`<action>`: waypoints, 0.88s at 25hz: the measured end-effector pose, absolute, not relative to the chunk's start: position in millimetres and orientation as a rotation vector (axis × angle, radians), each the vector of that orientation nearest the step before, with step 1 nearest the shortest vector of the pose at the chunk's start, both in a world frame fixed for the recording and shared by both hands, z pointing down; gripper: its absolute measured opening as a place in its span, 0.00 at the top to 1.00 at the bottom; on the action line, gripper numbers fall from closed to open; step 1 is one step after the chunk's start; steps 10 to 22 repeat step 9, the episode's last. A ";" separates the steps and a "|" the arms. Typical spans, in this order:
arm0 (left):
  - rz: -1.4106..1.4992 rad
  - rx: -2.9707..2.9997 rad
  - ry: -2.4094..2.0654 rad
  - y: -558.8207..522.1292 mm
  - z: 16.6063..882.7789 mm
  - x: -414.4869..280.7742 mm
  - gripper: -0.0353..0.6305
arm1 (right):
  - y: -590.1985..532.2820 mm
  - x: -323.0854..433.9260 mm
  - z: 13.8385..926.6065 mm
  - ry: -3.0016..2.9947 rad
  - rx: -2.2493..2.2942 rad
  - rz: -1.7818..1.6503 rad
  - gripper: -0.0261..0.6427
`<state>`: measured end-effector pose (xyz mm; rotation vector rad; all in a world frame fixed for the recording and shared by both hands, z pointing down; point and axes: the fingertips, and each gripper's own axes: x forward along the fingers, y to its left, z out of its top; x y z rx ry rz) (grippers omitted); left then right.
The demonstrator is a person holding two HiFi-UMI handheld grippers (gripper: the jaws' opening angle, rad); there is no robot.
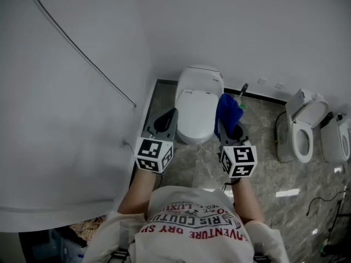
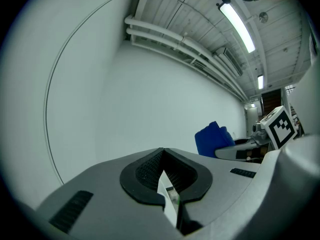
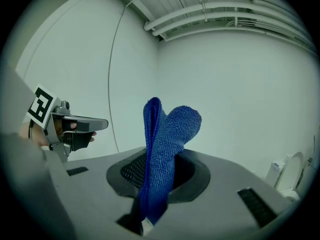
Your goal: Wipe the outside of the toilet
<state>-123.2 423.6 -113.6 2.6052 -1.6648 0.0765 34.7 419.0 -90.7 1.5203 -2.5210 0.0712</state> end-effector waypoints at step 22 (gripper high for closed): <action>0.086 2.611 -1.644 418.6 -113.3 -121.0 0.94 | 415.8 38.0 -95.9 -2.523 1.565 0.090 0.85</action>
